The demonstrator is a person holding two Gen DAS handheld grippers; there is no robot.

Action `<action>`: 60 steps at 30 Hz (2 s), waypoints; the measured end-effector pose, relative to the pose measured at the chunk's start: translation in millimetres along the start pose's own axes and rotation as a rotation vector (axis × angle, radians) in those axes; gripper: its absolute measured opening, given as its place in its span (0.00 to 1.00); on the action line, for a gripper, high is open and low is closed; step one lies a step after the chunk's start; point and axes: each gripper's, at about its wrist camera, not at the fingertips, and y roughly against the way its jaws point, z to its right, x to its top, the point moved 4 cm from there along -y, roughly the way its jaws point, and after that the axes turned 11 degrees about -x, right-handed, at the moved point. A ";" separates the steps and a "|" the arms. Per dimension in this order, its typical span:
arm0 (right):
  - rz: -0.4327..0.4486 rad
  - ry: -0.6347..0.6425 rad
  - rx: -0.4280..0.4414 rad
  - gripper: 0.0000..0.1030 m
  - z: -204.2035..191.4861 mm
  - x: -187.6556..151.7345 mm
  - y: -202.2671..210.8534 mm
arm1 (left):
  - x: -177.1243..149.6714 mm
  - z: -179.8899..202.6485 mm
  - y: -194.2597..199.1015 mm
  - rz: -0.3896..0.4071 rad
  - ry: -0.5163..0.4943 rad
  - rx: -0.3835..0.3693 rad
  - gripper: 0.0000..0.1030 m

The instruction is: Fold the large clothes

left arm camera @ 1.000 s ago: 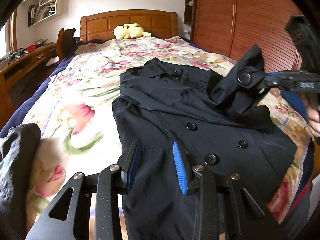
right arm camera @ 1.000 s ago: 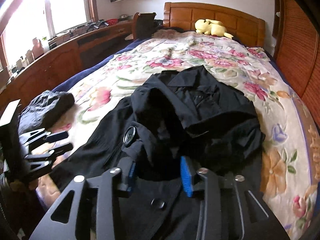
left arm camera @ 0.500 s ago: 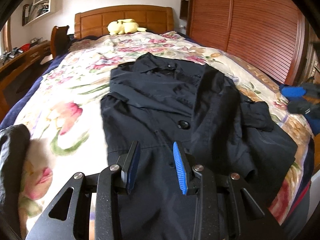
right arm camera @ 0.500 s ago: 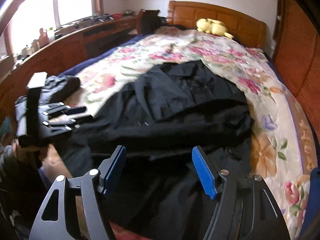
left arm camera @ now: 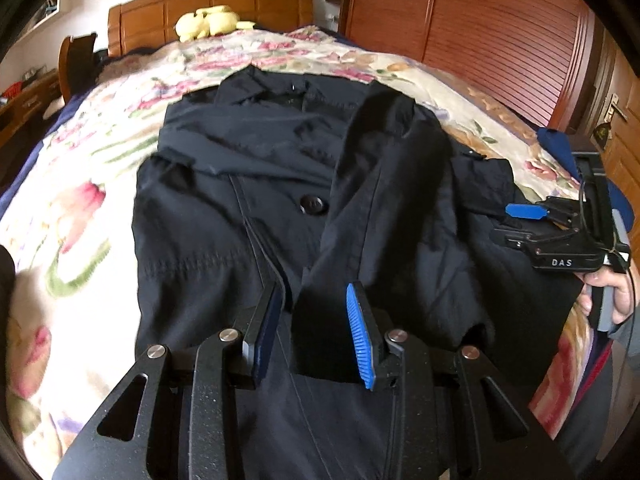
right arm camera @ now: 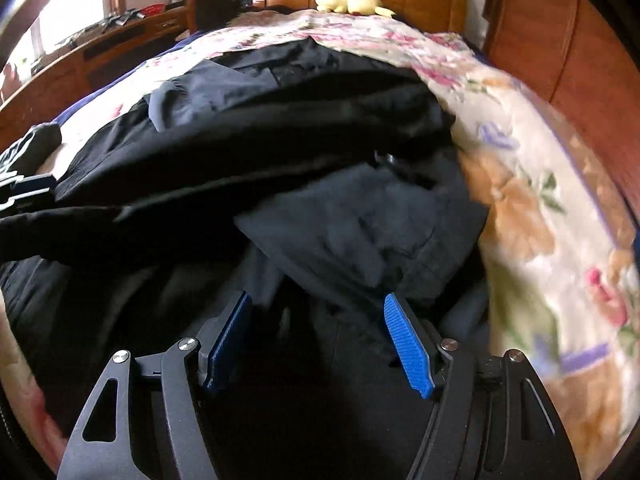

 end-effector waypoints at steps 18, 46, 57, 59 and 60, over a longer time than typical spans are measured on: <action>0.065 -0.023 0.000 0.73 2.7 -18.2 1.5 | -7.6 3.7 -6.2 -0.044 -0.022 -0.043 0.09; 0.066 -0.022 -0.003 0.73 3.4 -17.3 2.8 | -6.9 28.0 40.6 0.099 -0.095 -0.111 0.34; 0.065 -0.019 -0.008 0.73 3.5 -17.4 2.6 | -16.0 18.5 21.9 0.034 -0.073 -0.041 0.03; 0.052 -0.015 -0.005 0.73 3.2 -15.5 3.4 | -15.9 22.7 34.3 0.056 -0.079 -0.069 0.01; 0.040 -0.012 0.001 0.73 4.3 -13.5 4.5 | -16.4 24.2 39.9 0.070 -0.080 -0.072 0.01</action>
